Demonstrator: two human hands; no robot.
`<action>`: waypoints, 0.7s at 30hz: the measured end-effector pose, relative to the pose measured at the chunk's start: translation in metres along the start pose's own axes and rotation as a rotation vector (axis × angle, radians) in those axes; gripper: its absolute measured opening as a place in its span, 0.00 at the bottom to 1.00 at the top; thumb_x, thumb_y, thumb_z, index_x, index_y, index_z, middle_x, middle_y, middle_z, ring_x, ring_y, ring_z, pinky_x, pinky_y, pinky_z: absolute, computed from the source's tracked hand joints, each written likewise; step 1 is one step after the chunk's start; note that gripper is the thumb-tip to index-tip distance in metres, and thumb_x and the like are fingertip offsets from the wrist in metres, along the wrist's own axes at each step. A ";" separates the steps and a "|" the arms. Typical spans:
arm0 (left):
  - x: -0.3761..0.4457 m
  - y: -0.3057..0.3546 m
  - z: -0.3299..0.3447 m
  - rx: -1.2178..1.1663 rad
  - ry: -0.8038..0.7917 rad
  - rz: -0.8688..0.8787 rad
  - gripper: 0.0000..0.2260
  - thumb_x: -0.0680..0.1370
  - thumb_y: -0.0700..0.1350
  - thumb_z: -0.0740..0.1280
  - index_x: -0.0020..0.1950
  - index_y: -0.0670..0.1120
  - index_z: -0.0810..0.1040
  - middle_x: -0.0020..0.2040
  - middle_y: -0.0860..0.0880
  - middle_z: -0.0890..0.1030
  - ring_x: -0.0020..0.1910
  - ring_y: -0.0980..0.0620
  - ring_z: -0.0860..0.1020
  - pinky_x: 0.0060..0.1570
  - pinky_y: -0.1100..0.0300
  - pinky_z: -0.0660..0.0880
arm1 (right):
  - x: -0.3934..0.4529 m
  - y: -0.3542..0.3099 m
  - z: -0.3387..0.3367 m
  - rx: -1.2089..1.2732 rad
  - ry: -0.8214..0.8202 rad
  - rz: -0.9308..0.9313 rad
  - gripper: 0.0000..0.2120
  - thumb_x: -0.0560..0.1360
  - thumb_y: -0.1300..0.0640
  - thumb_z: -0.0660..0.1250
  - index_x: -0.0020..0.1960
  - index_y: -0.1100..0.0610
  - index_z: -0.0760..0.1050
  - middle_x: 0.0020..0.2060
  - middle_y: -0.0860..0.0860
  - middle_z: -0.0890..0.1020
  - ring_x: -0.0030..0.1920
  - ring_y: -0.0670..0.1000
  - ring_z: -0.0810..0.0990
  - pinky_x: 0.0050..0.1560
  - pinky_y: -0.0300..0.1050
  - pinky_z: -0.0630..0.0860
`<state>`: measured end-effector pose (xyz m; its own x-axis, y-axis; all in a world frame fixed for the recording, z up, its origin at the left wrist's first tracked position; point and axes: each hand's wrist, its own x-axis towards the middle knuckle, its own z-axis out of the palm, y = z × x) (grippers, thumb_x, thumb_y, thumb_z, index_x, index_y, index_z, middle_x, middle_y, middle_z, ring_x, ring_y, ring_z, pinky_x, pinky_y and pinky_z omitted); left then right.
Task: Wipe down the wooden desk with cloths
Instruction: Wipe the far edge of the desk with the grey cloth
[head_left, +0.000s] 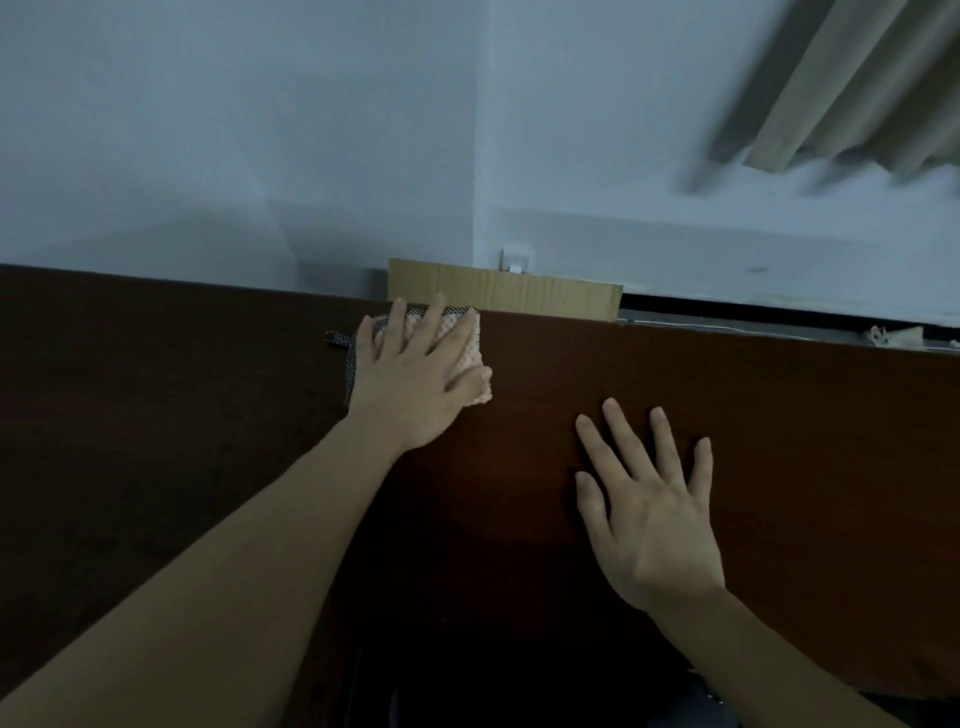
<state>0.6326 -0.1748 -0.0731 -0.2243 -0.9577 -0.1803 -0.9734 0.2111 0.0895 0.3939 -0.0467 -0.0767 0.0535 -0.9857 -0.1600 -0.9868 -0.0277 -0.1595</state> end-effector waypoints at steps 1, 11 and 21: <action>-0.008 0.000 -0.001 0.004 0.000 0.017 0.31 0.80 0.69 0.41 0.82 0.62 0.40 0.83 0.51 0.39 0.81 0.40 0.38 0.76 0.36 0.36 | 0.000 -0.001 0.000 -0.005 0.000 -0.001 0.29 0.82 0.37 0.37 0.81 0.42 0.52 0.81 0.44 0.52 0.82 0.59 0.46 0.77 0.70 0.43; -0.089 0.012 0.014 0.014 -0.062 0.177 0.31 0.79 0.72 0.39 0.80 0.65 0.37 0.82 0.56 0.35 0.80 0.45 0.33 0.76 0.41 0.32 | 0.001 -0.002 -0.001 -0.074 -0.046 0.022 0.30 0.82 0.38 0.39 0.81 0.44 0.58 0.81 0.48 0.57 0.81 0.62 0.53 0.75 0.73 0.50; -0.002 0.012 0.005 0.009 -0.009 -0.019 0.32 0.80 0.71 0.42 0.81 0.64 0.39 0.83 0.53 0.38 0.81 0.42 0.38 0.76 0.36 0.36 | -0.001 -0.004 -0.004 0.005 -0.014 0.003 0.33 0.79 0.36 0.33 0.82 0.41 0.50 0.82 0.44 0.48 0.82 0.59 0.41 0.77 0.69 0.37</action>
<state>0.6211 -0.1695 -0.0770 -0.2062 -0.9598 -0.1903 -0.9778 0.1947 0.0776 0.3972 -0.0467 -0.0720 0.0530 -0.9833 -0.1740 -0.9861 -0.0241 -0.1642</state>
